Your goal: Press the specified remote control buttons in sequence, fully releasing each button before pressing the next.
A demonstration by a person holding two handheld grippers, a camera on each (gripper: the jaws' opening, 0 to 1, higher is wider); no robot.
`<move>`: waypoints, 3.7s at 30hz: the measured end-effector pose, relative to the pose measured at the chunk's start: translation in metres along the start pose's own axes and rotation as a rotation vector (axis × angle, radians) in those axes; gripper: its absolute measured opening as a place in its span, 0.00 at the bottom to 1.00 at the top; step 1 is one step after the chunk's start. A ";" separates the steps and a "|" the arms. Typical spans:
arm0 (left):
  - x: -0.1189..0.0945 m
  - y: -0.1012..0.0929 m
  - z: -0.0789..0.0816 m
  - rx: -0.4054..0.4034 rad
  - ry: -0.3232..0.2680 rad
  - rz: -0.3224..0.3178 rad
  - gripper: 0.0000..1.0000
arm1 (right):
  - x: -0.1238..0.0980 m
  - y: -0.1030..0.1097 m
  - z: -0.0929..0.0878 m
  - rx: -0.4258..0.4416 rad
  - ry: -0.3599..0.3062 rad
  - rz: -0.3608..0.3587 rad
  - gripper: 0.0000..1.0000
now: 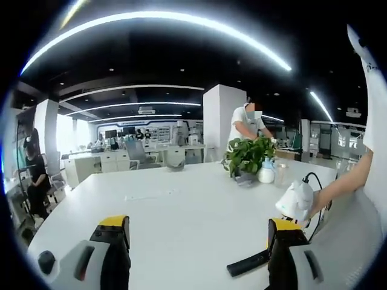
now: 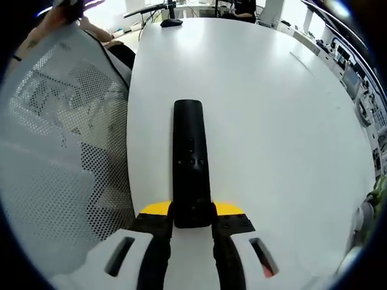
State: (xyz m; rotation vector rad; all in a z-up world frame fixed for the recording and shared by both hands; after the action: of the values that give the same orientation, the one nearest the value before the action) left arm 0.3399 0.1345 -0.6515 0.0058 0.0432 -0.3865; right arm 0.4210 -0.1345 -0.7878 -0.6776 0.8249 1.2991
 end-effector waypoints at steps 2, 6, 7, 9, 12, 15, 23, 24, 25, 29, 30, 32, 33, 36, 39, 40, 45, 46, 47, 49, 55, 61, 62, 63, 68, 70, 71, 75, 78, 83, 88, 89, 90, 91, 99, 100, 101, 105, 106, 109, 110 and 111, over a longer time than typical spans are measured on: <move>0.000 -0.002 -0.001 0.019 0.009 -0.002 0.99 | 0.001 -0.002 0.000 -0.007 -0.011 0.001 0.24; 0.000 0.000 0.002 0.030 -0.005 0.007 0.99 | 0.001 -0.007 -0.001 0.010 -0.033 0.008 0.24; -0.001 0.001 0.002 0.028 -0.010 0.011 0.98 | 0.002 -0.008 -0.001 0.012 -0.035 0.008 0.24; -0.001 0.001 0.001 0.007 -0.005 0.011 0.98 | 0.003 -0.009 0.000 -0.005 -0.040 0.007 0.24; -0.001 0.000 0.001 0.028 0.005 0.011 0.98 | 0.003 -0.012 0.000 -0.045 -0.054 0.012 0.24; -0.001 -0.001 0.001 0.024 0.003 -0.006 0.98 | 0.004 -0.015 -0.001 -0.012 -0.064 0.018 0.24; -0.002 0.000 0.002 -0.008 -0.014 -0.010 0.95 | 0.006 -0.021 -0.002 -0.025 -0.065 0.011 0.24; -0.002 0.001 0.002 -0.009 -0.014 -0.009 0.95 | 0.006 -0.022 -0.002 -0.023 -0.065 0.011 0.24; -0.002 0.001 0.002 -0.010 -0.011 -0.008 0.95 | 0.006 -0.024 -0.002 -0.023 -0.064 0.011 0.24; -0.001 0.000 0.000 -0.009 0.009 -0.022 0.95 | 0.008 -0.029 -0.001 -0.020 -0.067 0.011 0.24; 0.001 0.000 -0.002 -0.027 0.029 -0.036 0.97 | 0.008 -0.029 -0.001 -0.019 -0.067 0.011 0.24; 0.001 0.001 -0.005 -0.039 0.045 -0.045 0.98 | 0.008 -0.035 -0.001 -0.016 -0.070 0.013 0.24; 0.001 0.001 -0.005 -0.042 0.046 -0.048 0.98 | 0.008 -0.035 0.000 -0.015 -0.071 0.016 0.24; 0.000 0.001 -0.004 -0.039 0.039 -0.048 0.98 | 0.008 -0.038 -0.001 -0.018 -0.076 0.020 0.24; 0.000 0.001 -0.004 -0.033 0.039 -0.046 0.97 | 0.008 -0.039 0.000 -0.021 -0.078 0.025 0.24; 0.000 0.000 -0.004 -0.033 0.039 -0.047 0.97 | 0.008 -0.040 0.000 -0.021 -0.078 0.026 0.24; -0.001 0.001 -0.004 -0.027 0.039 -0.042 0.97 | 0.008 -0.048 0.001 -0.035 -0.072 0.027 0.24; 0.000 0.001 -0.004 -0.025 0.040 -0.041 0.97 | 0.008 -0.049 0.001 -0.036 -0.071 0.027 0.24; 0.000 0.000 -0.004 -0.025 0.041 -0.041 0.97 | 0.008 -0.052 0.001 -0.034 -0.071 0.029 0.24; 0.000 0.000 -0.004 -0.026 0.044 -0.042 0.97 | 0.008 -0.056 0.000 -0.033 -0.071 0.027 0.24; 0.000 -0.001 -0.005 -0.020 0.054 -0.050 0.97 | 0.006 -0.061 0.001 -0.032 -0.071 0.025 0.24; 0.000 -0.001 -0.005 -0.018 0.051 -0.049 0.97 | 0.005 -0.067 0.000 -0.024 -0.074 0.026 0.24; 0.000 -0.001 -0.004 -0.015 0.042 -0.048 0.97 | 0.005 -0.068 0.000 -0.023 -0.074 0.026 0.24; 0.000 -0.001 -0.004 -0.015 0.040 -0.048 0.96 | 0.005 -0.067 0.000 -0.025 -0.074 0.026 0.24; 0.000 0.000 -0.005 -0.025 0.043 -0.050 0.96 | 0.005 -0.072 0.001 -0.028 -0.069 0.028 0.24; 0.000 -0.001 -0.005 -0.021 0.047 -0.051 0.96 | 0.006 -0.076 0.000 -0.028 -0.069 0.029 0.24; 0.000 -0.001 -0.005 -0.016 0.049 -0.052 0.96 | 0.006 -0.076 0.001 -0.029 -0.069 0.030 0.24; 0.000 -0.001 -0.005 -0.016 0.047 -0.050 0.96 | 0.007 -0.082 0.001 -0.033 -0.064 0.032 0.24; 0.000 -0.001 -0.005 -0.019 0.046 -0.048 0.96 | 0.007 -0.087 0.002 -0.035 -0.061 0.032 0.24; 0.000 -0.001 -0.005 -0.014 0.043 -0.048 0.96 | 0.007 -0.091 0.003 -0.039 -0.061 0.034 0.24; 0.000 0.000 -0.005 -0.015 0.045 -0.051 0.96 | 0.006 -0.097 0.005 -0.048 -0.053 0.034 0.24; 0.000 0.000 -0.005 -0.014 0.045 -0.050 0.96 | 0.006 -0.097 0.005 -0.049 -0.051 0.034 0.24; 0.000 0.000 -0.005 -0.013 0.044 -0.050 0.96 | 0.006 -0.097 0.006 -0.050 -0.051 0.034 0.24; 0.000 0.000 -0.005 -0.014 0.044 -0.050 0.96 | 0.006 -0.098 0.005 -0.050 -0.051 0.034 0.24; 0.000 -0.001 -0.006 -0.012 0.051 -0.055 0.96 | 0.006 -0.107 0.006 -0.060 -0.045 0.041 0.24; 0.000 -0.001 -0.006 -0.012 0.052 -0.055 0.96 | 0.006 -0.107 0.006 -0.061 -0.043 0.041 0.24; 0.000 0.000 -0.006 -0.009 0.053 -0.053 0.96 | 0.006 -0.107 0.007 -0.063 -0.041 0.040 0.24; 0.000 0.000 -0.006 -0.010 0.052 -0.051 0.96 | 0.004 -0.106 0.010 -0.065 -0.036 0.041 0.24; 0.000 0.000 -0.006 -0.009 0.052 -0.051 0.96 | 0.004 -0.106 0.010 -0.066 -0.035 0.042 0.24; 0.000 0.000 -0.006 -0.008 0.054 -0.049 0.96 | 0.004 -0.107 0.011 -0.068 -0.035 0.041 0.24; 0.000 0.000 -0.006 -0.009 0.053 -0.049 0.96 | 0.004 -0.108 0.011 -0.068 -0.035 0.040 0.24; 0.000 0.000 -0.006 -0.009 0.053 -0.048 0.96 | 0.004 -0.109 0.011 -0.067 -0.035 0.041 0.24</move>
State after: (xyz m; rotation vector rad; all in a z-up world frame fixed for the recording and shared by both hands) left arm 0.3395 0.1349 -0.6575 0.0062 0.0980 -0.4344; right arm 0.5308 -0.1405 -0.7870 -0.6922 0.7726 1.3766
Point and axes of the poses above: the point that each gripper's makers call its tool centre point, and the gripper's own axes: x roughly forward along the fingers, y roughly to its left, z roughly out of its top, the point moved 10 cm from there along -x, roughly backward along the fingers, and after that the axes turned 10 degrees about -y, right-handed, at the moved point
